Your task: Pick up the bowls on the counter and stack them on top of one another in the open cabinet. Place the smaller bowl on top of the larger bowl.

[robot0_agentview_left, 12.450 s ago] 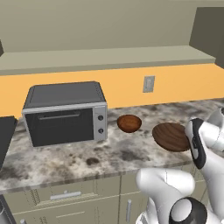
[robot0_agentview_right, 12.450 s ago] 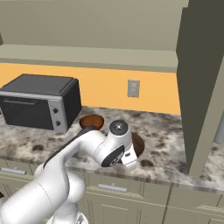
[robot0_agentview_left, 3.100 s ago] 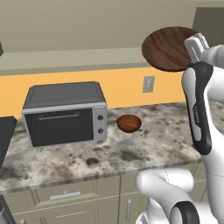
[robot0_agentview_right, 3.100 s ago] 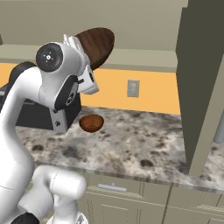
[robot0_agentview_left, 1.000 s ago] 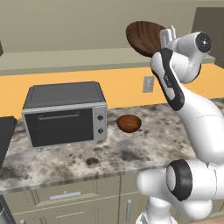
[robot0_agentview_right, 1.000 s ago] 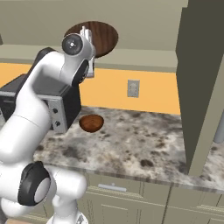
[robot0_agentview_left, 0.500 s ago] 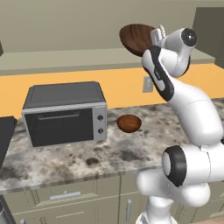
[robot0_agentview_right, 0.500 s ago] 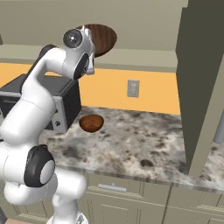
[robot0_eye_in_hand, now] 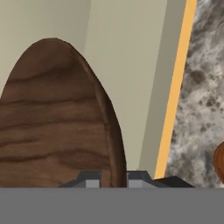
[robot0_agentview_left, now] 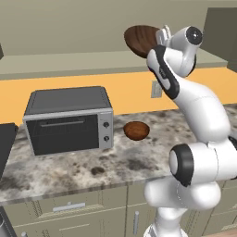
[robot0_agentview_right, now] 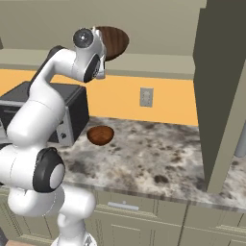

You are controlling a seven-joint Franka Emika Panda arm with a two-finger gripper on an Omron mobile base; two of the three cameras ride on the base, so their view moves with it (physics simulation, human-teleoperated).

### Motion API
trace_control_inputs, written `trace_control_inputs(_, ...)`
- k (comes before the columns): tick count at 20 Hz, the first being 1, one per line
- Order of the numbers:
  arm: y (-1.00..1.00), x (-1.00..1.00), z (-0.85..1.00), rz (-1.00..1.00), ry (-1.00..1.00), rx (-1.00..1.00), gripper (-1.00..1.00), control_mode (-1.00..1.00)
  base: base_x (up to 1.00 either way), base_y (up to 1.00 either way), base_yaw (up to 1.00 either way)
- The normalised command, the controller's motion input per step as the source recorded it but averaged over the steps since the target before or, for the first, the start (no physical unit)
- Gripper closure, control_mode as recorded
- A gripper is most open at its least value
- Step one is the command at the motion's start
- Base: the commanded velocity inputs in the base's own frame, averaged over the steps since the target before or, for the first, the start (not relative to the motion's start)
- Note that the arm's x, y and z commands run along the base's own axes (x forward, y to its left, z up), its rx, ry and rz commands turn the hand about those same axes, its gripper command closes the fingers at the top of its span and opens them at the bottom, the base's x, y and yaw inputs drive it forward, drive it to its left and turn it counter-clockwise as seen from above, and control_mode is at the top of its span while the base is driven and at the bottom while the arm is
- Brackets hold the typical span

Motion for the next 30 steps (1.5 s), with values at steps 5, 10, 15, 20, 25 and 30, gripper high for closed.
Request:
trace_control_inputs(5, 0.00, 0.16, -0.05, 0.00, 0.00, 0.00, 1.00, -1.00, 0.00, 0.00, 0.00)
trace_control_inputs(10, 0.01, 0.20, -0.07, 0.00, 0.00, 0.00, 1.00, -1.00, 0.00, 0.00, 0.00)
trace_control_inputs(15, 0.04, 0.22, -0.10, 0.00, 0.00, 0.00, 1.00, -1.00, 0.00, 0.00, 0.00)
trace_control_inputs(20, 0.03, 0.24, -0.12, 0.00, 0.02, 0.00, 1.00, -1.00, 0.00, 0.00, 0.00)
trace_control_inputs(25, 0.03, 0.26, -0.12, 0.00, 0.03, 0.00, 1.00, -1.00, 0.00, 0.00, 0.00)
trace_control_inputs(30, 0.03, 0.26, -0.10, 0.00, 0.02, 0.00, 1.00, -1.00, 0.00, 0.00, 0.00)
